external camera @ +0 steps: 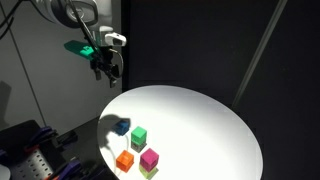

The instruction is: Pick up the blue block and put it on the table

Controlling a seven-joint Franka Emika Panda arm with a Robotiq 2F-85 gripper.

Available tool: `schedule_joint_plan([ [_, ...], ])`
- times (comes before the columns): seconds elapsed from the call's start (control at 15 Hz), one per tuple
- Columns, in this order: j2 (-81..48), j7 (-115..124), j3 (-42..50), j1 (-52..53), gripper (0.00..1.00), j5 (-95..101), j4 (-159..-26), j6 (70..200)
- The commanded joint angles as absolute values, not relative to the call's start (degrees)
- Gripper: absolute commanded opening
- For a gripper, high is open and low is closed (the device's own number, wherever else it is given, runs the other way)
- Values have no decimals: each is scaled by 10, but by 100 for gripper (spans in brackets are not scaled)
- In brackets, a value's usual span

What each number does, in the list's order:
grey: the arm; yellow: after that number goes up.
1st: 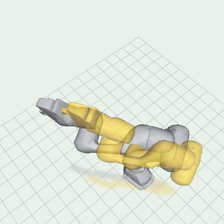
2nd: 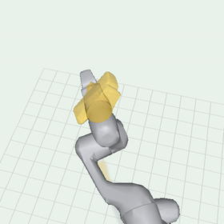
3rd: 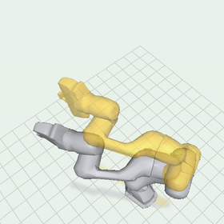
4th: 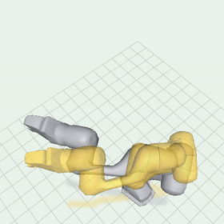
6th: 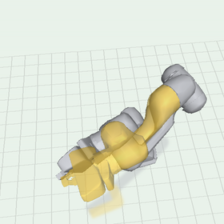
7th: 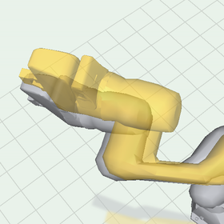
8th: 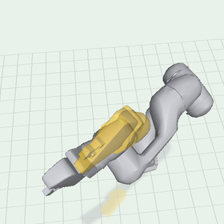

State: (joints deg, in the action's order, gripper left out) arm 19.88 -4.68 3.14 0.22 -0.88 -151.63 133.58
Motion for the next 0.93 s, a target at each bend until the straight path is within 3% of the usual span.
schedule_joint_plan([
  [0.0, 229, -75, 36, 5, 100, -19, -1521, 1302],
  [0.87, 216, -62, 29, 0, 100, -10, -1516, 1298],
])
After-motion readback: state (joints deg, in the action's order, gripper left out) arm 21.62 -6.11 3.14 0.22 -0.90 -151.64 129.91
